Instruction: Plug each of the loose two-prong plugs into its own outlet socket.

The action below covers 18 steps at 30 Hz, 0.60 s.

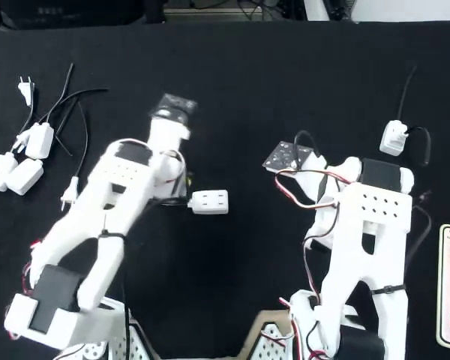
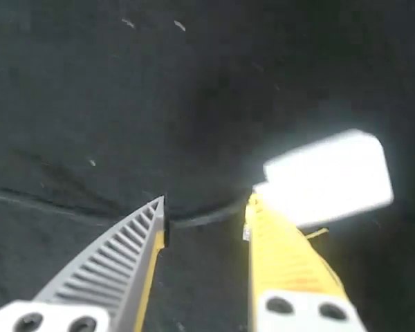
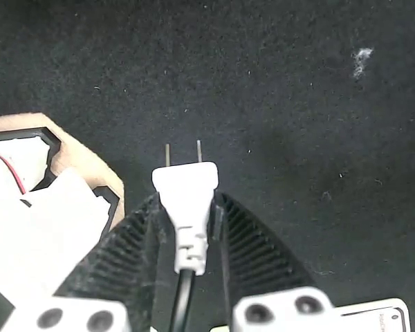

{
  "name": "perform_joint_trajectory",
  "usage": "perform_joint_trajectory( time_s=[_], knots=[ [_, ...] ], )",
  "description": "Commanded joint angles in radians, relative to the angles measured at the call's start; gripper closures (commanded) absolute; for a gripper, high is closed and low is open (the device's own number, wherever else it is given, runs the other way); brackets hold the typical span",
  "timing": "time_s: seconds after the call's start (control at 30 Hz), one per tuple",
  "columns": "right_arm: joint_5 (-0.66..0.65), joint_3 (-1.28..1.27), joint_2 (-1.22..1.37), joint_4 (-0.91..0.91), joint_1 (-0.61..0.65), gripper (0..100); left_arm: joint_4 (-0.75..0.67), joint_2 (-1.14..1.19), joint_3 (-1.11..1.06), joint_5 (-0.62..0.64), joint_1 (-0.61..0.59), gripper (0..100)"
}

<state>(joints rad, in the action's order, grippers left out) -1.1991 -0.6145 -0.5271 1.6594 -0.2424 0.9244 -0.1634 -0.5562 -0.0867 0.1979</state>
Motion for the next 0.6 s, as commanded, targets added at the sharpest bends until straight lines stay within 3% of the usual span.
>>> perform_joint_trajectory(
  time_s=[0.0, 0.2, 0.57],
  knots=[
    [-0.015, 0.005, -0.033, -0.014, -0.015, 98.8, -0.129, 0.034, -0.021, 0.003, -0.015, 81],
    [-0.014, 0.005, -0.033, -0.014, -0.017, 98.8, -0.172, 0.158, -0.033, 0.009, 0.062, 81],
    [-0.014, 0.005, -0.033, -0.014, -0.017, 98.8, -0.117, 0.060, -0.038, 0.011, 0.234, 81]
  ],
)
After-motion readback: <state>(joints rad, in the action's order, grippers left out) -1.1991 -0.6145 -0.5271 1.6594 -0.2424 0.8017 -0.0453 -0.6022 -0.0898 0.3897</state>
